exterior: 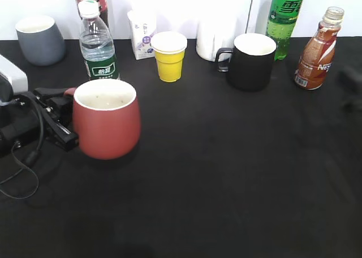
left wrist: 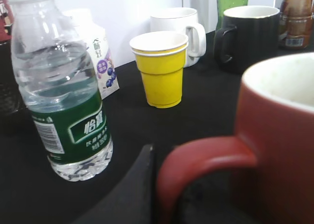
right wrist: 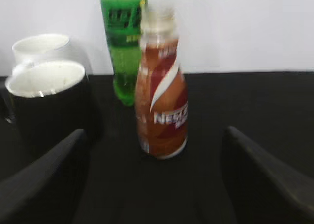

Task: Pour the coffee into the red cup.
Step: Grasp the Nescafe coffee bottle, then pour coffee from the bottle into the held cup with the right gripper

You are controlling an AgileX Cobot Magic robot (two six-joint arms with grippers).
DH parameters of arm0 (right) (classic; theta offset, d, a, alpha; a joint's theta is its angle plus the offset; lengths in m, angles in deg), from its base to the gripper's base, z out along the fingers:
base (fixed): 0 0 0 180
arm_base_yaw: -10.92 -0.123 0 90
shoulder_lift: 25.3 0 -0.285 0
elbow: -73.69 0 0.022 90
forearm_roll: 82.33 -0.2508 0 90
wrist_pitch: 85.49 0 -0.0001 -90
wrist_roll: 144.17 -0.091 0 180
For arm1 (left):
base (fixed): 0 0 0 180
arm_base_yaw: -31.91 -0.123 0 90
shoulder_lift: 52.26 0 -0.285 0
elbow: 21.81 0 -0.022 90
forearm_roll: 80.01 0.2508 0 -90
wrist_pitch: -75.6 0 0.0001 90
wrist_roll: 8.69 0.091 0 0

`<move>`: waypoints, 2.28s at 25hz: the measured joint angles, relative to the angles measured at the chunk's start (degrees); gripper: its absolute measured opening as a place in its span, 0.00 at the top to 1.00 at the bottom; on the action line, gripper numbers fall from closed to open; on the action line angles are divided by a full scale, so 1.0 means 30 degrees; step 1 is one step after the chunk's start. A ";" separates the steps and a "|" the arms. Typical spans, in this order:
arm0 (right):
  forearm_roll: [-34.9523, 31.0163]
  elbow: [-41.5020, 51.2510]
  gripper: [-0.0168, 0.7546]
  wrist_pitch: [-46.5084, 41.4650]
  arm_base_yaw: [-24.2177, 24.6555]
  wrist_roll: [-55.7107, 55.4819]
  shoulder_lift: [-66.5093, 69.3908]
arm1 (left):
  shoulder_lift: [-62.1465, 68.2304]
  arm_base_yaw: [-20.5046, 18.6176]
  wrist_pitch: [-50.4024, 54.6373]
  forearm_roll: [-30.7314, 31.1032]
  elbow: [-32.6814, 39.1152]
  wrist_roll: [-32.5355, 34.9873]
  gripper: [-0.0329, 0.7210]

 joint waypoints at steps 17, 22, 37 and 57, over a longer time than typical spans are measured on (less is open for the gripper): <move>0.0663 -0.9993 0.12 -0.0239 0.0000 0.0000 0.9504 | 0.0000 0.0016 0.0000 0.0000 0.0000 0.0000 0.89; 0.0742 -1.1460 0.16 -0.0541 0.0000 -0.0018 1.1075 | 0.0000 0.0016 0.0000 0.0000 0.0000 0.0000 0.89; 0.2723 -0.7723 0.28 -0.0356 0.0000 0.0141 0.6385 | 0.0000 0.0016 0.0000 0.0018 0.0000 0.0000 0.89; 0.5426 -1.0537 0.28 -0.3384 -1.0285 0.3549 0.5012 | 0.0000 0.2329 0.0000 0.0864 0.0000 0.0000 0.89</move>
